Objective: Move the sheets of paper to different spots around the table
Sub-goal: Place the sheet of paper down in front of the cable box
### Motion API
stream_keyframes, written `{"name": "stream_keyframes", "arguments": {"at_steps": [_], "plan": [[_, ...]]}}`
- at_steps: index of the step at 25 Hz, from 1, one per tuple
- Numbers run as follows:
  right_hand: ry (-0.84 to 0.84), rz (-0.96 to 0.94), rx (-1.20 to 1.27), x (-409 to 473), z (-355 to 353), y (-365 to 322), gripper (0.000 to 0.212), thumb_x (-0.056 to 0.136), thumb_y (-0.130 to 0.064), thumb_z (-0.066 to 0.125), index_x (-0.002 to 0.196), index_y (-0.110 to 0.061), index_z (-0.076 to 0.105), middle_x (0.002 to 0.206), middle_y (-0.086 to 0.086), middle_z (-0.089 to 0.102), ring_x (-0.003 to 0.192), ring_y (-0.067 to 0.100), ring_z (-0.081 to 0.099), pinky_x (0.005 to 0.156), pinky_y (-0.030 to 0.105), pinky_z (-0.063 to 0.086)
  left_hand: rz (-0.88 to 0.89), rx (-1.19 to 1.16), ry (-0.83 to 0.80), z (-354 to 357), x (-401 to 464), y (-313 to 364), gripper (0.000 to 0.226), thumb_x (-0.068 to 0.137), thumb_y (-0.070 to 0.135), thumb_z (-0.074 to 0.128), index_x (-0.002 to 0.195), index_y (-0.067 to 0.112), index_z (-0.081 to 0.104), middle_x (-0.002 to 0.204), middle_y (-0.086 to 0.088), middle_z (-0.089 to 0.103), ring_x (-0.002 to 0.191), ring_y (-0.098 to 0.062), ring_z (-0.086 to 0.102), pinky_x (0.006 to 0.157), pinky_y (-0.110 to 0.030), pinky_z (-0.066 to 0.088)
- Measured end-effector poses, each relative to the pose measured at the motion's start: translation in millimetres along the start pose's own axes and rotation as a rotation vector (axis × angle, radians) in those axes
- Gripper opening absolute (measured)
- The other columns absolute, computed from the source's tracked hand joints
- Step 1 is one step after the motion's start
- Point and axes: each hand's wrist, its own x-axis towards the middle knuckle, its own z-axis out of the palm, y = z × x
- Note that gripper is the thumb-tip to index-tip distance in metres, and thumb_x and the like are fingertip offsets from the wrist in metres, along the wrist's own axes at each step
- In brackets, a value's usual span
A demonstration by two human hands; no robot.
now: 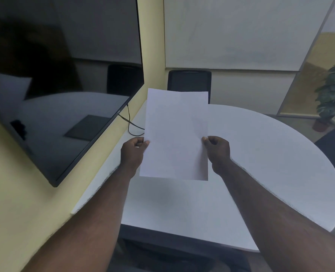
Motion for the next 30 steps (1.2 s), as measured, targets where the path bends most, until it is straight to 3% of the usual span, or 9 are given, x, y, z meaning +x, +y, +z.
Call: {"name": "stream_keyframes", "arguments": {"at_steps": [3,8,13,19,25,30], "plan": [[0.005,0.001,-0.012,14,6,10,0.029,0.082,-0.030,0.063,0.084,-0.001,0.067,0.081,0.002,0.064,0.073,0.018,0.055,0.070,0.032,0.044,-0.020,0.003,-0.002,8,13,-15,0.015,0.087,0.022,0.068,0.097,0.012,0.072,0.085,0.000,0.071,0.081,-0.019,0.065,0.082,-0.039,0.055],[0.020,0.033,-0.032,25,19,29,0.020,0.086,-0.025,0.062,0.083,-0.008,0.072,0.085,0.002,0.071,0.074,0.017,0.060,0.069,0.030,0.046,-0.054,0.035,-0.037,11,31,-40,0.014,0.087,0.023,0.068,0.096,0.013,0.072,0.085,-0.001,0.072,0.084,-0.023,0.068,0.081,-0.041,0.056],[0.092,0.070,-0.027,34,39,44,0.022,0.086,-0.026,0.063,0.085,-0.005,0.071,0.090,0.008,0.072,0.076,0.019,0.060,0.070,0.031,0.047,-0.066,0.042,-0.109,8,64,-60,0.018,0.085,0.026,0.069,0.097,0.013,0.072,0.088,-0.004,0.073,0.087,-0.027,0.069,0.081,-0.041,0.056],[0.179,0.108,-0.054,44,58,69,0.019,0.086,-0.028,0.064,0.084,-0.010,0.072,0.090,0.004,0.073,0.077,0.020,0.062,0.072,0.036,0.049,-0.088,0.058,-0.209,13,92,-94,0.014,0.085,0.024,0.070,0.095,0.014,0.073,0.082,0.000,0.070,0.076,-0.018,0.063,0.074,-0.031,0.052],[0.206,0.186,-0.139,54,72,107,0.016,0.087,-0.024,0.063,0.078,-0.012,0.069,0.078,-0.001,0.066,0.071,0.018,0.056,0.069,0.030,0.043,-0.181,0.058,-0.260,23,105,-145,0.018,0.085,0.024,0.071,0.098,0.012,0.073,0.091,-0.007,0.074,0.077,-0.020,0.064,0.076,-0.035,0.053],[0.189,0.267,-0.209,66,83,155,0.017,0.088,-0.024,0.063,0.079,-0.011,0.070,0.078,0.000,0.067,0.072,0.020,0.057,0.070,0.031,0.044,-0.261,0.081,-0.270,33,109,-188,0.008,0.085,0.023,0.072,0.091,0.017,0.071,0.084,-0.002,0.070,0.077,-0.017,0.062,0.078,-0.035,0.051]]}}
